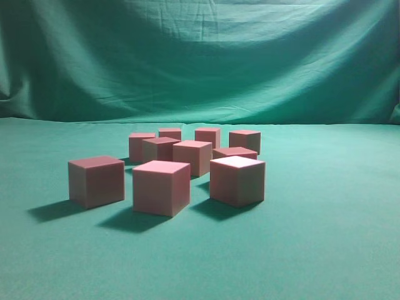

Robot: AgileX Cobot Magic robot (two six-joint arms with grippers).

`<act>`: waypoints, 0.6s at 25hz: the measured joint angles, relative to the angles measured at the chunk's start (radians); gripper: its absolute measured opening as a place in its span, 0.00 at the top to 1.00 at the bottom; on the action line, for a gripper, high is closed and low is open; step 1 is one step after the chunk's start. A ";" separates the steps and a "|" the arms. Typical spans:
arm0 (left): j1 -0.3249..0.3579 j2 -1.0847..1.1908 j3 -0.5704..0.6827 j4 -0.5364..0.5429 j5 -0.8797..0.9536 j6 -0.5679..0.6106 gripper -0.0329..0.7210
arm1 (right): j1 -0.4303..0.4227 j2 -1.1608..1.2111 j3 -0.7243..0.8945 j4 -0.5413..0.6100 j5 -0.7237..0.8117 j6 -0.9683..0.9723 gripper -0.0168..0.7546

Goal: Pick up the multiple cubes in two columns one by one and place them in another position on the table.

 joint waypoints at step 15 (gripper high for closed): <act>0.000 0.000 0.000 0.000 0.000 0.000 0.96 | -0.530 -0.415 0.773 0.000 -0.662 -0.033 0.98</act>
